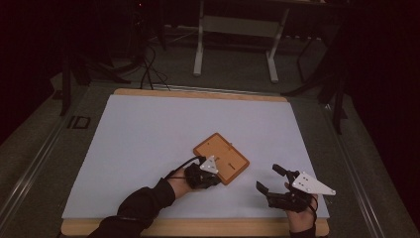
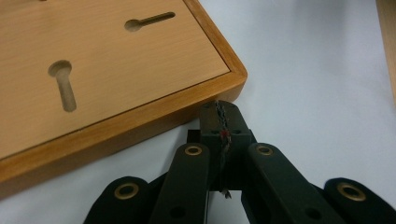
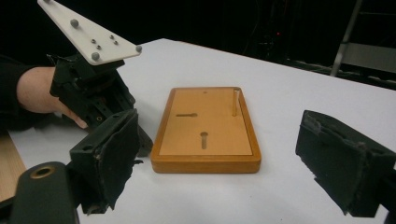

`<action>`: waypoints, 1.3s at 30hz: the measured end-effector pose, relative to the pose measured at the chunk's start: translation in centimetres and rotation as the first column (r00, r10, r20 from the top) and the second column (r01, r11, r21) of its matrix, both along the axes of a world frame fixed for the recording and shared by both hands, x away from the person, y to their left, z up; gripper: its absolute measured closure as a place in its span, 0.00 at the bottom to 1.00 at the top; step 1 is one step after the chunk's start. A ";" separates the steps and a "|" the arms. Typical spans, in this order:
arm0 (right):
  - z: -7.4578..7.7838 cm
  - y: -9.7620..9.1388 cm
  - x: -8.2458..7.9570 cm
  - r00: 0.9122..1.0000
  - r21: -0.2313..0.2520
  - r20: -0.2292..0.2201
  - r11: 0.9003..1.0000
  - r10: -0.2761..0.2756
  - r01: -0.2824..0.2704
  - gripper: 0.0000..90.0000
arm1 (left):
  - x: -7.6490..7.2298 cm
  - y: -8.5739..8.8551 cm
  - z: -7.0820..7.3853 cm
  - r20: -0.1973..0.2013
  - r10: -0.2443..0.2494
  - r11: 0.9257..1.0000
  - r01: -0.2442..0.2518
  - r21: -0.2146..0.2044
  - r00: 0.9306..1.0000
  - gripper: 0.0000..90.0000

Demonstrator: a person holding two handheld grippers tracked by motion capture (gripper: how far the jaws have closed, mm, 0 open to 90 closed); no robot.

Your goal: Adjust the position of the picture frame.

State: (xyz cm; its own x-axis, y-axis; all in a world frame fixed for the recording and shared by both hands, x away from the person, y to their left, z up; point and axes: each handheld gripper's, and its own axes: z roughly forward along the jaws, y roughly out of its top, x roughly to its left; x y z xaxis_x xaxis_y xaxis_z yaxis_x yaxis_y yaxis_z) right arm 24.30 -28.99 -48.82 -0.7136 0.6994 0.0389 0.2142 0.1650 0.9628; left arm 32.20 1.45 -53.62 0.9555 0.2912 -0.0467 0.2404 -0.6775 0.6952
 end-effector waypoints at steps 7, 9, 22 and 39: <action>0.0 0.0 0.0 1.000 0.000 0.000 1.000 0.003 -0.003 0.15 | 0.2 -1.7 0.0 -0.002 -0.015 1.000 0.015 -0.001 1.000 1.00; 0.0 0.0 -0.1 1.000 -0.002 0.001 1.000 0.005 -0.005 0.15 | 0.3 -2.0 0.0 0.000 -0.018 1.000 0.018 -0.005 1.000 1.00; -0.1 0.0 0.0 1.000 -0.003 -0.003 1.000 0.006 -0.006 0.15 | 0.8 -0.2 1.5 -0.023 0.061 0.993 -0.063 -0.096 0.998 0.96; -0.1 0.1 -0.1 1.000 -0.009 -0.005 1.000 0.008 -0.008 0.15 | 5.9 3.1 3.4 -0.031 0.239 0.965 -0.241 -0.102 0.970 0.89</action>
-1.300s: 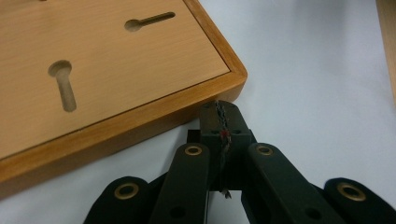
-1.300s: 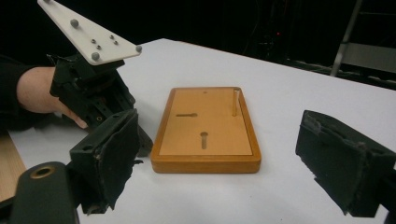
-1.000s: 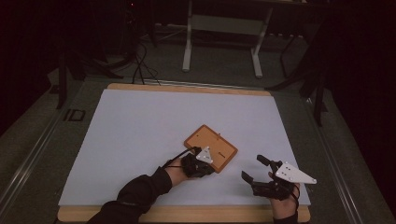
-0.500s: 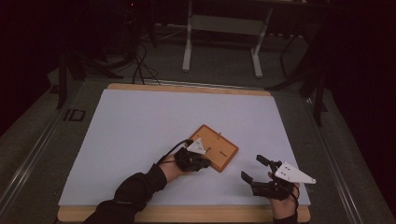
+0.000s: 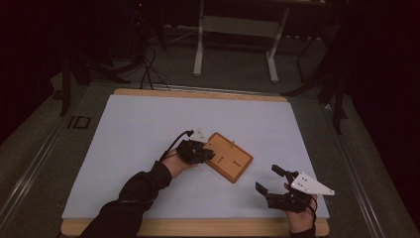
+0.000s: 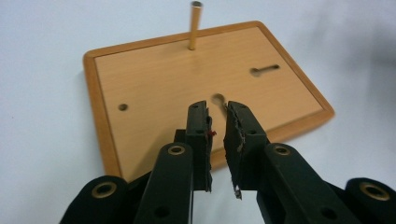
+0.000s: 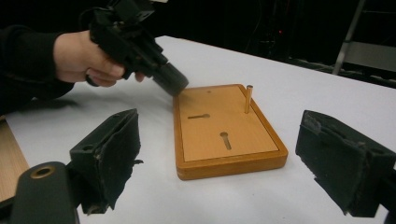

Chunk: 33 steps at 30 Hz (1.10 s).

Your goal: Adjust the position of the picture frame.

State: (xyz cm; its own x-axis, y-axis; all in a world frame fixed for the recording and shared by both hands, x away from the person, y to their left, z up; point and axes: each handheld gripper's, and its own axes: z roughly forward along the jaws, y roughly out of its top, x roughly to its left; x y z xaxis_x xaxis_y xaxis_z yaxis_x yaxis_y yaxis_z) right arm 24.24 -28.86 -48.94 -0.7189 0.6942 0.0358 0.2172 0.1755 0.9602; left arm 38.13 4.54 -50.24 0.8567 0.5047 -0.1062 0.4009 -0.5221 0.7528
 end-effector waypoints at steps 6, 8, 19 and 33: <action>-0.1 -0.1 0.1 1.000 0.000 -0.001 1.000 0.002 -0.002 0.15 | 2.0 -0.2 0.1 0.005 0.026 1.000 -0.026 0.012 1.000 0.85; -0.1 -0.1 0.1 1.000 0.000 -0.002 1.000 0.002 -0.002 0.15 | 2.7 -0.4 0.2 0.007 0.030 0.999 -0.030 0.026 1.000 0.85; -0.1 -0.1 0.0 1.000 0.003 -0.007 1.000 0.003 -0.003 0.15 | 5.7 -1.7 0.1 0.043 0.071 0.996 -0.073 0.041 0.997 0.91; -0.2 -0.3 0.1 1.000 0.006 -0.012 1.000 0.013 -0.013 0.15 | 9.8 -3.4 -1.5 0.045 0.143 0.988 -0.145 0.047 0.989 0.93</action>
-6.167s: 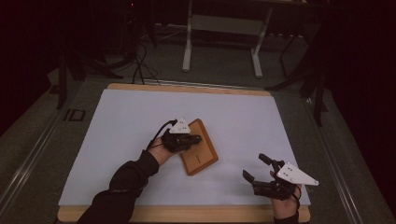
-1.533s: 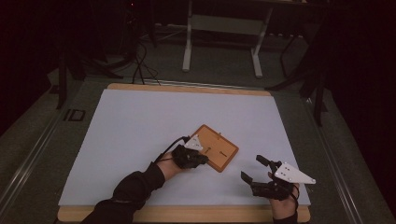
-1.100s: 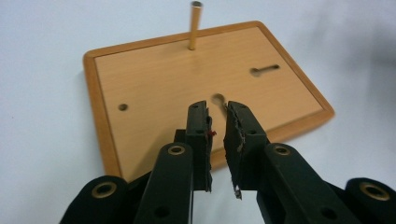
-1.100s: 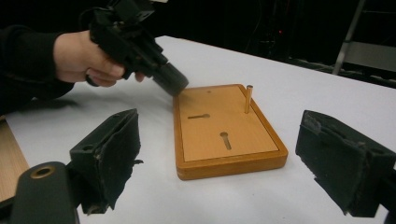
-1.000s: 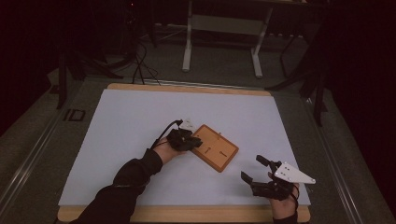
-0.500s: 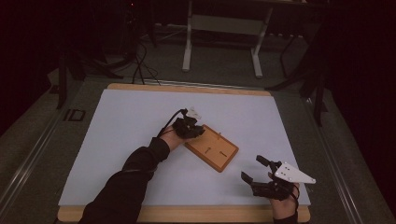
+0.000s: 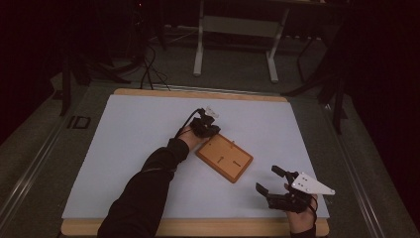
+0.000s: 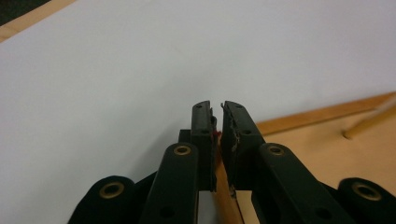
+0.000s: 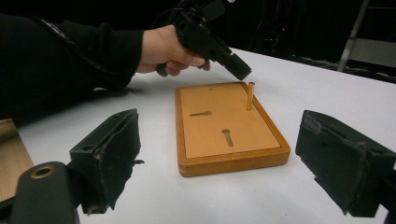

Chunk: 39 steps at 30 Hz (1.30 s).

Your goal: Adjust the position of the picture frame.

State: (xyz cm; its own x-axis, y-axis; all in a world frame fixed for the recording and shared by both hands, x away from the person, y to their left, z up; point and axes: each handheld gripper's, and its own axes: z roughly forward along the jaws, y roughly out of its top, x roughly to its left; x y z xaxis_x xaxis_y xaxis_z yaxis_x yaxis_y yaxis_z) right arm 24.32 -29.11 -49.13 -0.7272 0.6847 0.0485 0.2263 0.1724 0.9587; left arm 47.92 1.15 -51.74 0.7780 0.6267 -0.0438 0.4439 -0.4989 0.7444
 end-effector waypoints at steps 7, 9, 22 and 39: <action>-0.1 0.0 0.0 1.000 0.001 -0.006 1.000 0.002 -0.002 0.15 | 1.0 -1.0 -0.6 -0.003 -0.008 0.999 0.008 0.039 1.000 0.93; -0.1 0.0 0.0 1.000 0.001 -0.006 1.000 0.002 -0.002 0.15 | 1.1 -1.2 -0.8 0.001 -0.009 0.999 0.009 0.054 1.000 0.93; -0.1 0.0 0.1 1.000 -0.001 -0.007 1.000 0.004 -0.004 0.15 | 1.1 -1.3 -0.5 0.004 -0.019 0.997 0.019 0.079 1.000 0.98; -0.3 0.0 0.2 1.000 0.000 -0.013 1.000 0.001 -0.001 0.15 | 1.1 -1.4 -0.6 -0.009 -0.036 0.991 0.037 0.128 0.999 0.99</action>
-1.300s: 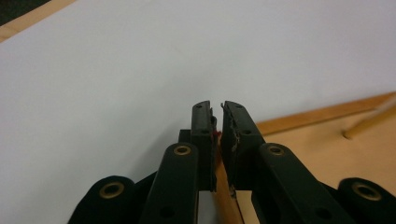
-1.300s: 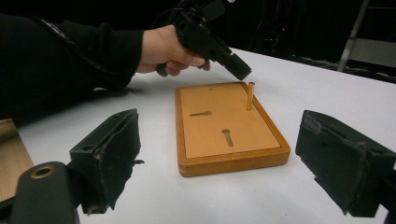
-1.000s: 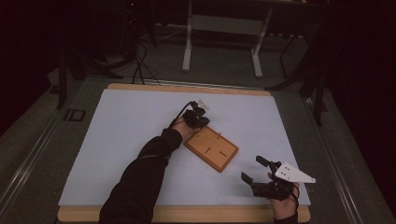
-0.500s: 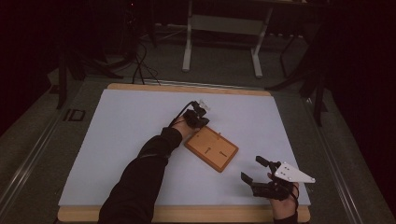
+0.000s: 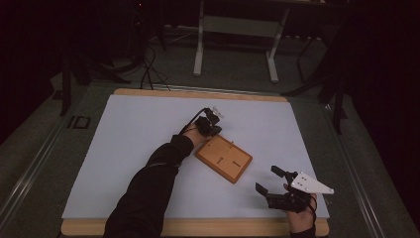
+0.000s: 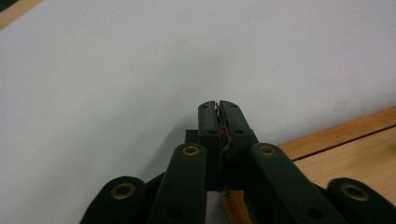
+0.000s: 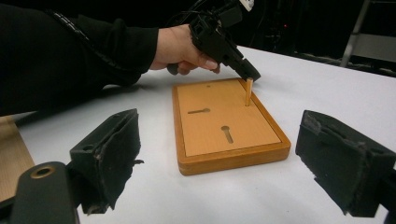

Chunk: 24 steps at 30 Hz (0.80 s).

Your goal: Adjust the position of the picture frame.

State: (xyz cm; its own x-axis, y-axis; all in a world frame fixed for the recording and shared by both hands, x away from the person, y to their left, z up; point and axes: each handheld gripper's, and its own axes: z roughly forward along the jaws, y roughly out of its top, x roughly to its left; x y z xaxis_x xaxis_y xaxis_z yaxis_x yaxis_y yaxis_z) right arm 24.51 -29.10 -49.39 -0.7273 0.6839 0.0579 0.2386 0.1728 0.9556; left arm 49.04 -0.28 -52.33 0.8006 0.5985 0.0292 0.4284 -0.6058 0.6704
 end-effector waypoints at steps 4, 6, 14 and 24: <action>0.0 0.0 0.0 1.000 0.000 0.001 1.000 0.000 0.000 0.15 | -0.5 0.5 0.0 0.000 -0.001 1.000 0.001 0.009 1.000 0.99; 0.0 0.1 0.0 1.000 0.000 0.000 1.000 0.000 0.000 0.15 | -0.8 0.9 0.0 0.001 0.005 1.000 -0.005 0.008 1.000 0.99; 0.0 0.2 0.0 1.000 -0.007 -0.001 1.000 0.001 -0.001 0.15 | -1.9 2.0 0.1 -0.015 0.007 1.000 -0.007 0.010 1.000 0.99; 0.0 0.2 0.0 1.000 -0.007 -0.001 1.000 0.000 0.000 0.15 | -4.4 3.4 0.2 -0.025 -0.008 1.000 0.009 0.021 1.000 0.99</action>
State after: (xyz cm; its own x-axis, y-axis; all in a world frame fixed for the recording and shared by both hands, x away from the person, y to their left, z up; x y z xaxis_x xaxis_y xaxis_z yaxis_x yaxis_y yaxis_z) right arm 24.48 -28.87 -49.38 -0.7275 0.6841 0.0533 0.2390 0.1798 0.9542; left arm 44.69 3.15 -52.12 0.8062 0.5913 0.0221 0.4395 -0.6234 0.6467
